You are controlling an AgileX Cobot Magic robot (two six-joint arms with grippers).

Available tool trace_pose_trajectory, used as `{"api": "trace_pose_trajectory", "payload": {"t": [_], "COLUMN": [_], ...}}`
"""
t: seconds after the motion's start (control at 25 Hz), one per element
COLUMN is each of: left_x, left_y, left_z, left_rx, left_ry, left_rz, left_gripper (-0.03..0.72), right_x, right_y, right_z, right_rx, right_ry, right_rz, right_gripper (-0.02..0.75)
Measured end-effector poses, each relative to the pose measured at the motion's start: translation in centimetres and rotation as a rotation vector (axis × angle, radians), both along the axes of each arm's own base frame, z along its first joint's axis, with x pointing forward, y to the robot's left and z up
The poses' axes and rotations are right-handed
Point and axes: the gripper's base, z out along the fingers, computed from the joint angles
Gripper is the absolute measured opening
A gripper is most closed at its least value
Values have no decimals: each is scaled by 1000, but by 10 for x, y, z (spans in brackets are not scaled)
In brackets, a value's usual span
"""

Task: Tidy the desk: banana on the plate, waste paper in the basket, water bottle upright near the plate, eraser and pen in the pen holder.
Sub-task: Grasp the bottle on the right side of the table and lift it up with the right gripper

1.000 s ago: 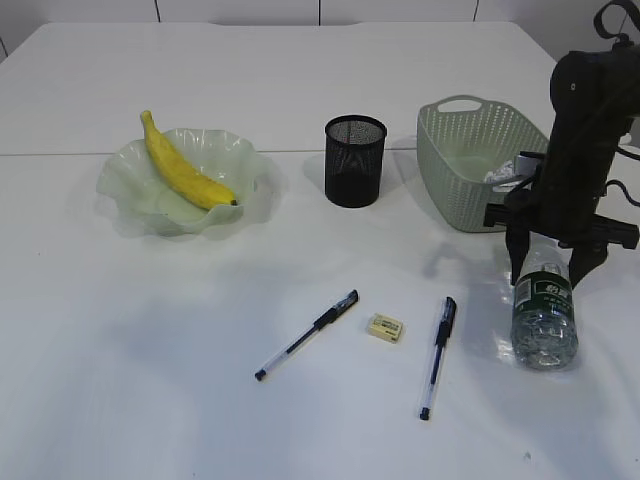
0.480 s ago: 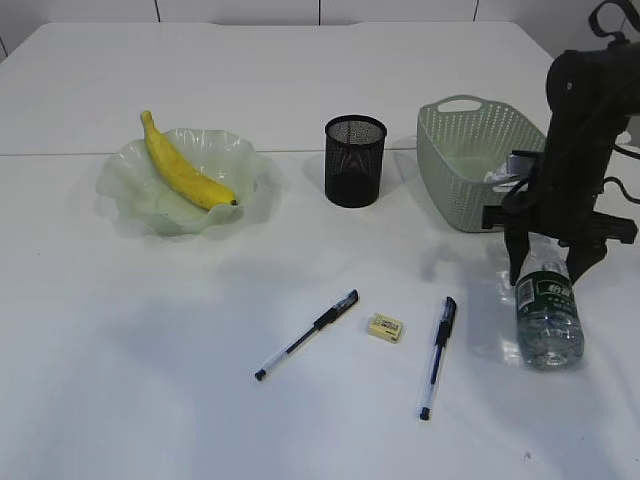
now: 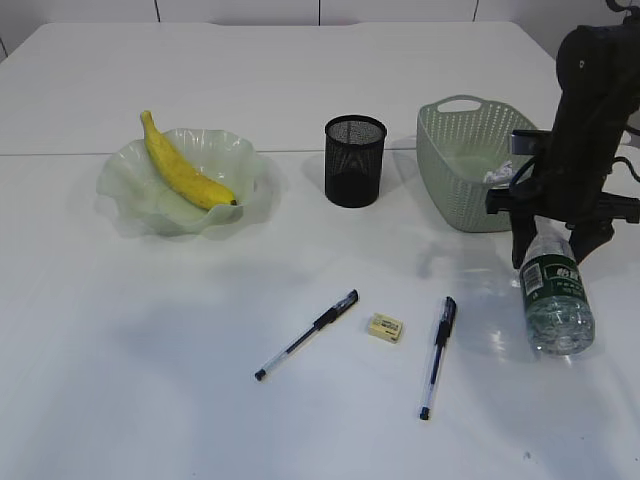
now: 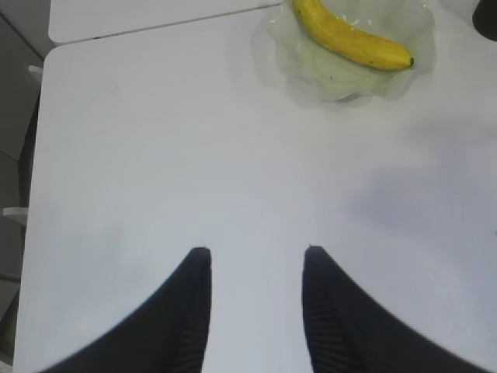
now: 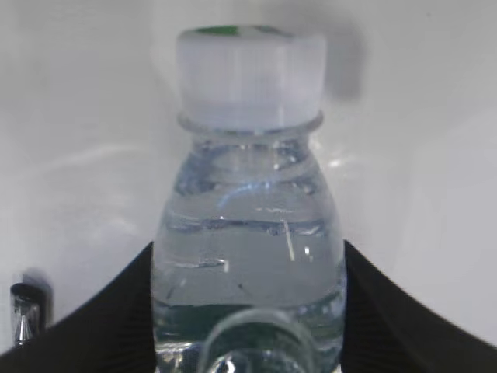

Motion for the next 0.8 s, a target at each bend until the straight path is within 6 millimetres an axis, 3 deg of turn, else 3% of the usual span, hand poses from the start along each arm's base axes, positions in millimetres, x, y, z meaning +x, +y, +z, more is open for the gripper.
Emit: {"api": "trace_pose_trajectory", "payload": {"t": [0.16,0.48,0.8], "left_x": [0,-1,-1], "left_y": [0,-1,-1], "left_z": [0,-1,-1], "left_rx": [-3,-10,-15], "left_ry": [3,9,10], "left_rz": [-1,-4,-6], "left_gripper": [276,276,276], "right_x": [0,-6,-12], "right_y": [1,3,5], "right_z": [4,40,61], "right_rx": [7,26,59], "right_ry": [-8,-91,-136], "right_rz": [17,37,69], "right_gripper": [438,438,438]}}
